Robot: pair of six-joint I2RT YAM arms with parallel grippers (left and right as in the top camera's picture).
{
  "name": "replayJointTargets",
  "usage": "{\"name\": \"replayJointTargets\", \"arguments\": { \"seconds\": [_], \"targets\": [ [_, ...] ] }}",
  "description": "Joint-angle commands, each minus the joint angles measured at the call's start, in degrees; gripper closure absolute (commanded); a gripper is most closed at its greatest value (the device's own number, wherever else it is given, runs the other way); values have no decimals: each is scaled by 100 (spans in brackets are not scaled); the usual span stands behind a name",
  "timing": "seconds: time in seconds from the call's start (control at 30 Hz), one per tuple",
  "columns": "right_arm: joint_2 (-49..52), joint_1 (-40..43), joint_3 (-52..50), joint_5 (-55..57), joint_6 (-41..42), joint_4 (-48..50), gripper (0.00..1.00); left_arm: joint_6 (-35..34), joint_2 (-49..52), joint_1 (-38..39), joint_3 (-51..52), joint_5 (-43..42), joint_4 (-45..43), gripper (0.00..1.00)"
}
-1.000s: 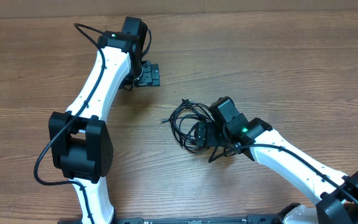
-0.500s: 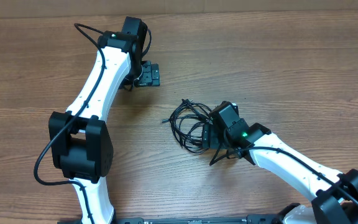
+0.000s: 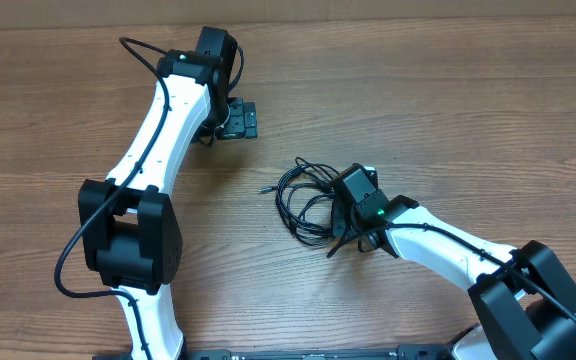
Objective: Untangle cables
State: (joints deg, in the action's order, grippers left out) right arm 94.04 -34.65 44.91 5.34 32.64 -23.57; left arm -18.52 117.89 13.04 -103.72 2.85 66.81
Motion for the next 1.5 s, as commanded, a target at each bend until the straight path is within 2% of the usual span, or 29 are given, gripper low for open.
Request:
{"name": "replayJointTargets", "arguments": {
  "seconds": [0.0, 0.23, 0.7, 1.07, 1.47],
  "targets": [
    [133, -11, -68, -2, 146, -28, 79, -98, -98, 11, 17, 70, -2, 1],
    [103, -11, 103, -46, 164, -273, 96, -98, -98, 11, 17, 70, -2, 0],
    [-1049, -11, 1331, -46, 138, -1462, 96, -98, -98, 11, 17, 72, -2, 0],
    [-2498, -11, 1572, -44, 138, -1349, 96, -98, -98, 11, 17, 72, -2, 1],
    [-2761, -11, 1572, -26, 138, -1228, 96, -98, -98, 11, 17, 70, -2, 0]
  ]
}}
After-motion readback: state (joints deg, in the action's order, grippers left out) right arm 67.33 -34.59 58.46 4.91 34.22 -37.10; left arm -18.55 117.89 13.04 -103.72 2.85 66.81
